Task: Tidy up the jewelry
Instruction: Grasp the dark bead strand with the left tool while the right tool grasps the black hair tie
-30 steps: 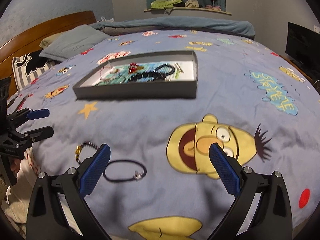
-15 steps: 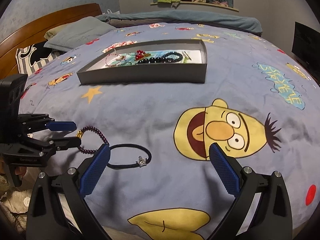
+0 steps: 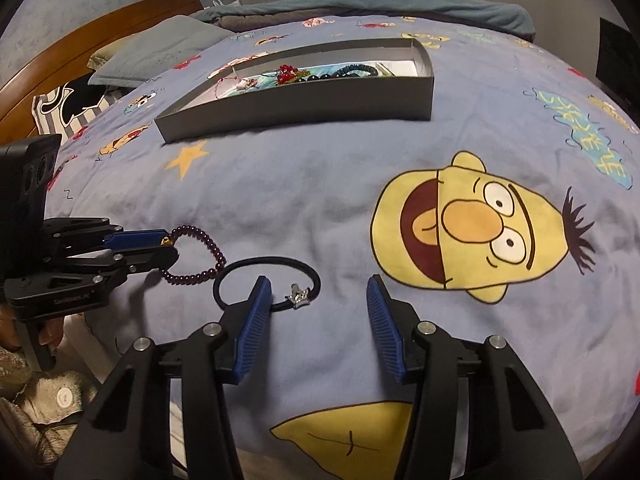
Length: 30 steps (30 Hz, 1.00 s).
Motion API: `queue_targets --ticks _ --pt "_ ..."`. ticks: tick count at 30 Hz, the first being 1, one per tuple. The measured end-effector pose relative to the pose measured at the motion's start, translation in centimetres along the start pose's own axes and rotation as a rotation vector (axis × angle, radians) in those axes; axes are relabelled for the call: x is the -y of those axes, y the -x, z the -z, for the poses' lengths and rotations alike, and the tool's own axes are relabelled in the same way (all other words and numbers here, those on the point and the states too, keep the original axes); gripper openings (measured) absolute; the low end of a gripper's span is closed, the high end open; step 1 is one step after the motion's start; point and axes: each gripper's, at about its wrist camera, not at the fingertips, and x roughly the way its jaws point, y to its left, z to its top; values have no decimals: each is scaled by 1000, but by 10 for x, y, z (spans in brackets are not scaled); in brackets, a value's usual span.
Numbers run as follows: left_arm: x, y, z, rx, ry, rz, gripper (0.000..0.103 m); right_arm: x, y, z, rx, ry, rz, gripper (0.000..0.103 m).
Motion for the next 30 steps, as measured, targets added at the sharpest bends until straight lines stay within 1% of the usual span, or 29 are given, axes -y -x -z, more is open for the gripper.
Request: queue_targets --ticks 6,11,14,15,17,19,21,22,23,27,30 --pt "2 -2 1 5 -18 -27 18 0 -2 2 -22 -36 -35 50" --pt "2 -1 2 11 -30 -41 15 -6 -7 3 -33 -38 -42 50" --pt "3 -1 2 13 -34 -46 14 -11 -10 4 -33 -24 -28 50" --pt "3 -1 2 14 -35 -47 14 -12 -11 4 -29 -19 -25 44" --pt "3 -1 2 15 -35 -47 13 -12 -12 4 -28 -19 -25 39" --pt "2 -1 2 16 -35 -51 8 -11 -13 4 -24 -18 -25 33" --pt "1 0 2 17 -34 -47 8 -11 -13 4 -19 -18 -23 20" --pt "1 0 2 17 -34 -45 8 -10 -13 4 -17 -19 -24 18" --pt "1 0 3 18 -35 -45 8 -10 -13 3 -14 -18 -23 13" --pt "0 4 2 30 -40 -42 7 -10 -9 2 9 -12 -23 12" --pt "-2 12 0 50 -44 -37 6 -11 1 -3 47 16 -18 12"
